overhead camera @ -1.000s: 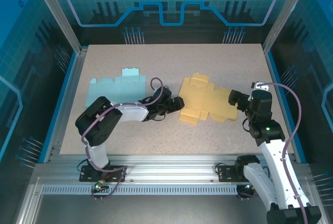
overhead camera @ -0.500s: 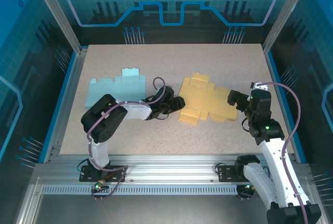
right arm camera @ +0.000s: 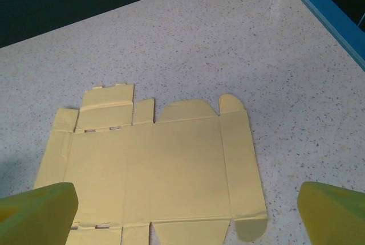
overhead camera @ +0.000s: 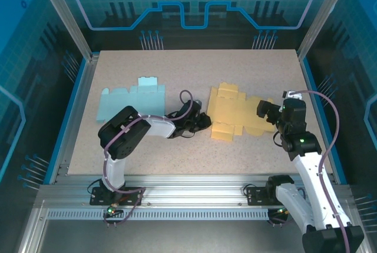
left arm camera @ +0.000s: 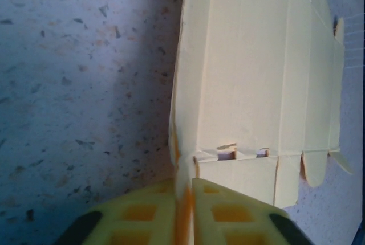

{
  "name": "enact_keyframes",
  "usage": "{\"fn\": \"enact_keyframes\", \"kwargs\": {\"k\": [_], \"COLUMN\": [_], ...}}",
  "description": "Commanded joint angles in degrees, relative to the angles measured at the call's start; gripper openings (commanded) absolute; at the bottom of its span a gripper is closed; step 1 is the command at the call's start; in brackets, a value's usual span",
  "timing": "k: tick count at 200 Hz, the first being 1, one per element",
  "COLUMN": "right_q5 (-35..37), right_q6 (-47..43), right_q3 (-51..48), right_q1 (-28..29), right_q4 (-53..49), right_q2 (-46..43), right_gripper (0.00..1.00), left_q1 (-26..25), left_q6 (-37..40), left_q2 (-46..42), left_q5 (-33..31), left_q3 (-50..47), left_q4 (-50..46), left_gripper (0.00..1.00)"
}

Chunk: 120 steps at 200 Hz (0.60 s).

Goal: Fold the paper box

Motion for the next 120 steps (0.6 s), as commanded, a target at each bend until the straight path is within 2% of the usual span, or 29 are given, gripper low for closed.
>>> {"fn": "enact_keyframes", "kwargs": {"k": [1,8,38,66,94,120], "right_q5": [-1.7,-1.94,-4.31,-8.68,-15.3,-24.98], "right_q6": [0.34,0.31,-0.35,-1.66,-3.73,-7.25], "right_q3": [2.8,3.09,4.08,5.33,7.1,7.63], "right_q1": [-0.48,-0.48,-0.5,-0.51,-0.42,-0.3], "right_q4": [-1.44,-1.77,-2.28,-2.37,-1.58,1.66], "right_q2": [0.02,0.03,-0.5,-0.38,0.97,3.26], "right_gripper": [1.0,1.0,1.0,1.0,1.0,1.0], "left_q1": [0.2,0.38,2.34,5.63,8.59,10.95], "left_q6": [7.89,10.99,25.65,40.67,56.9,70.18], "left_q2": [-2.46,-3.45,-8.89,-15.49,-21.16,-24.3], "left_q5": [0.44,0.51,2.51,8.29,12.01,16.67], "left_q3": [1.37,1.98,4.4,5.68,8.9,12.75], "left_q4": [1.35,0.79,-3.46,-10.58,-22.99,-34.02], "left_gripper": [0.04,0.0,0.0,0.0,0.0,0.0]}}
